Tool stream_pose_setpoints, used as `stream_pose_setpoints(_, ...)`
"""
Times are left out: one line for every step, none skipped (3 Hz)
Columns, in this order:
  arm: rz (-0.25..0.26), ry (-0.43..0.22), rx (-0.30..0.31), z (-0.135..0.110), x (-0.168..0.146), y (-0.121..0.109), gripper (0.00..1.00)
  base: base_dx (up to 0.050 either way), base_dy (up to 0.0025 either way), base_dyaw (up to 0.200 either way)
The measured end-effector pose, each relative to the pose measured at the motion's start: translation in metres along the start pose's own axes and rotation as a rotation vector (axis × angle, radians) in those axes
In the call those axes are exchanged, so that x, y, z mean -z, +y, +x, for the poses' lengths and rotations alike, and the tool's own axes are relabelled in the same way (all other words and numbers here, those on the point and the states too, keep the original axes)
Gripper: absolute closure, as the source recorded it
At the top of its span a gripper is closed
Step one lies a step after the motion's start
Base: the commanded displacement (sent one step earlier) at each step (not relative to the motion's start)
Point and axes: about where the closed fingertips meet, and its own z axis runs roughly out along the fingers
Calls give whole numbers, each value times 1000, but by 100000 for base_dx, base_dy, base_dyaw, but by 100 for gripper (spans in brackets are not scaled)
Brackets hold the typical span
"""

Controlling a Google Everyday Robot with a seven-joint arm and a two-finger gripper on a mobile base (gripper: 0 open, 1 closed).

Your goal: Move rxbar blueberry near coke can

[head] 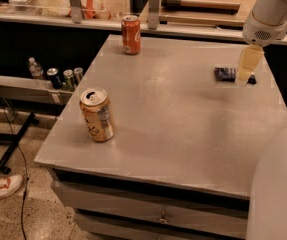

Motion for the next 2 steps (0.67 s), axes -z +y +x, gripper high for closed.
stream_pose_setpoints(-24, -6, -43, 6, -15, -5, 0, 0, 0, 0)
stream_pose_setpoints(-51, -12, -66, 10, -26, -5, 0, 0, 0, 0)
